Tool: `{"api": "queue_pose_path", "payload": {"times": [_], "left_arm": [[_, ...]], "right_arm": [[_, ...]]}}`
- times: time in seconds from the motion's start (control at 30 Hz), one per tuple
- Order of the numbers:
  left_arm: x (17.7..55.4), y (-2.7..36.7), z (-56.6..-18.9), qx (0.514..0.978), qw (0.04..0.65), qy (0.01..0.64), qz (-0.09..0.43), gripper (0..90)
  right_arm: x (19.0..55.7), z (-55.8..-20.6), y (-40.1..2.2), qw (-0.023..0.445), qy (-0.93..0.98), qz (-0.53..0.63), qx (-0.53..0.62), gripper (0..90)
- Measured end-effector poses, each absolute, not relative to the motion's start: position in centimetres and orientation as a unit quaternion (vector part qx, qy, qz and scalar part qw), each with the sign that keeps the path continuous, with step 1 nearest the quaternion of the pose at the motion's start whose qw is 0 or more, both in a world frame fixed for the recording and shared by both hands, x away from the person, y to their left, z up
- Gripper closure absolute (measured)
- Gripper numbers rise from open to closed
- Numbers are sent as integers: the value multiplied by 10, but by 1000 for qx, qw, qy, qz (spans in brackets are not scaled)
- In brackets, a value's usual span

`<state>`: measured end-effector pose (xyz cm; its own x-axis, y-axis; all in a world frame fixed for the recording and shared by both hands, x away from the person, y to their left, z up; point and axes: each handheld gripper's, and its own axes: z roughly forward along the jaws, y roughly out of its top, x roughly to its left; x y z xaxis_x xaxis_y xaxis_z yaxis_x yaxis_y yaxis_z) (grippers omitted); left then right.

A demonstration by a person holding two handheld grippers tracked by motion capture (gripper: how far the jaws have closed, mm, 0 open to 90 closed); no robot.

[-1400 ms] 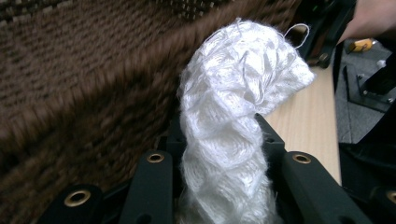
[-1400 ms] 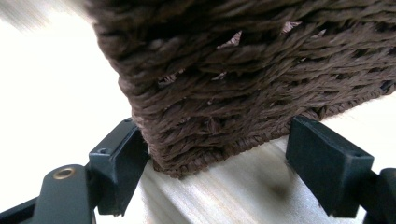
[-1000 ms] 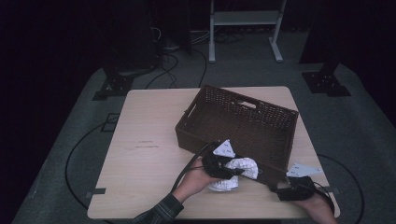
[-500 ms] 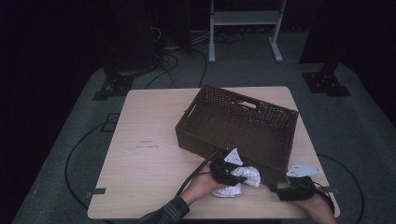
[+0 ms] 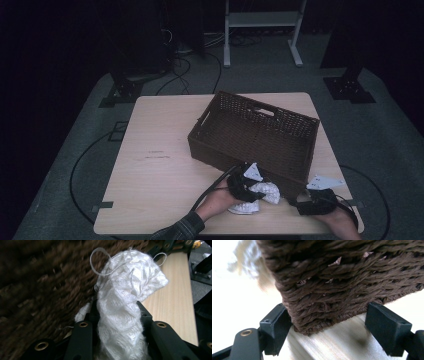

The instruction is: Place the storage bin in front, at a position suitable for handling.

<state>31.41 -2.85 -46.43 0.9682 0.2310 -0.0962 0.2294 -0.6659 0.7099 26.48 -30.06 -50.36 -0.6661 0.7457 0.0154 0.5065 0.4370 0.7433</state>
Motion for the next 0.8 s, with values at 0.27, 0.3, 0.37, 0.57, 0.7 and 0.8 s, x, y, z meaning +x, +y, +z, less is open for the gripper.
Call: {"api": "queue_pose_path", "payload": {"times": [0.27, 0.3, 0.37, 0.57, 0.7, 0.8], "left_arm": [[311, -31, -440, 899, 423, 112, 6, 665], [310, -32, -438, 898, 426, 110, 6, 665], [310, -33, -433, 895, 434, 107, 4, 665], [306, -37, -419, 887, 451, 96, 6, 665], [305, -41, -416, 886, 455, 92, 4, 665], [305, -45, -421, 887, 452, 92, -1, 665]], "right_arm": [[265, -504, -301, 160, 832, 374, 376, 208], [265, -504, -301, 160, 833, 374, 376, 208], [265, -504, -301, 160, 832, 374, 377, 208], [265, -504, -301, 160, 832, 374, 376, 208], [265, -504, -300, 159, 832, 375, 377, 208], [265, -504, -301, 160, 833, 374, 376, 208]]}}
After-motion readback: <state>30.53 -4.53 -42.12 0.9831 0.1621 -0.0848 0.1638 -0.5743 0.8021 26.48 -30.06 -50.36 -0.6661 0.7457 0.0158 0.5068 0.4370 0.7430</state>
